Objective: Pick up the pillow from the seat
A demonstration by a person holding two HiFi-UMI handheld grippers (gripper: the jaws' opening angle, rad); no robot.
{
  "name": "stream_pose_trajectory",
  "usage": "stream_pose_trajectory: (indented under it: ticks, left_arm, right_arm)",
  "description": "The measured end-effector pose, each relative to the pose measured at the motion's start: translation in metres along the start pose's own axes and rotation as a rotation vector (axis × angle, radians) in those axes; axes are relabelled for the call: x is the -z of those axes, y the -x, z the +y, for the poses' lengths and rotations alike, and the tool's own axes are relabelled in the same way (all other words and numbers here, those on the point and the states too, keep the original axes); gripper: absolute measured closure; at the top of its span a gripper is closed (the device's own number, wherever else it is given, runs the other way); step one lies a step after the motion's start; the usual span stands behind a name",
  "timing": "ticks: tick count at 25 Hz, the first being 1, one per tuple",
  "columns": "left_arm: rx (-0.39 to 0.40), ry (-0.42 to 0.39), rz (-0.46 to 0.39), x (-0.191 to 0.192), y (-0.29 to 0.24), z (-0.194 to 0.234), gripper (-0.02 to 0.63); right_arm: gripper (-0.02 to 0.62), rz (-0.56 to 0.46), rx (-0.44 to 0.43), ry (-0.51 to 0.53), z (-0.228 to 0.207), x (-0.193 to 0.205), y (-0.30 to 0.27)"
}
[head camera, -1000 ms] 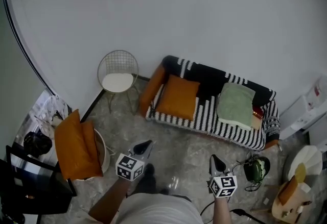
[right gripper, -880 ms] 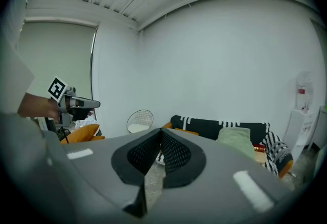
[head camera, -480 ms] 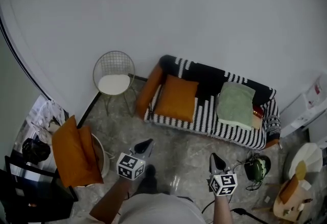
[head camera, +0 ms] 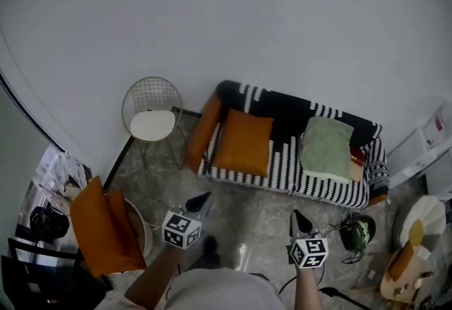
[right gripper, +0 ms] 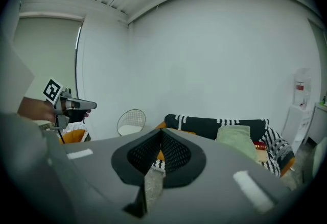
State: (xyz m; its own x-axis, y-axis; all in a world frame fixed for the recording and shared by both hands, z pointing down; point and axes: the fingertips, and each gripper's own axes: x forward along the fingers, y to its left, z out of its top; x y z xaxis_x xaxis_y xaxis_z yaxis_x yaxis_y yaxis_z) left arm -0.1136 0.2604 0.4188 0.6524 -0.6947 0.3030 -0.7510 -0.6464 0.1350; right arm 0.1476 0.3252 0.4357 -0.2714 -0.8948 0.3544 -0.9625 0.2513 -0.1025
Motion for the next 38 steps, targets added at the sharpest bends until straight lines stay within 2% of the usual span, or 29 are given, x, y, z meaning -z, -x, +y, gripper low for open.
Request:
stream_pose_trajectory:
  ticks: [11, 17, 21, 29, 38]
  left_arm:
    - [0.050, -0.015, 0.005, -0.027, -0.049, 0.074, 0.606]
    - [0.069, -0.022, 0.018, -0.030, -0.067, 0.123, 0.606]
    - [0.082, -0.029, 0.030, -0.027, -0.077, 0.148, 0.606]
    - [0.102, -0.025, 0.057, -0.018, -0.087, 0.184, 0.606]
    - [0.110, -0.019, 0.051, -0.024, -0.095, 0.196, 0.606]
  right_arm:
    - [0.591, 0.006, 0.033, -0.003, 0.009, -0.031, -0.082]
    - [0.591, -0.006, 0.053, 0.020, 0.019, -0.054, -0.125]
    - [0.591, 0.013, 0.069, 0.034, 0.024, -0.054, -0.146]
    - [0.591, 0.031, 0.104, 0.015, 0.027, -0.055, -0.174]
    - [0.591, 0.039, 0.098, 0.008, 0.033, -0.058, -0.190]
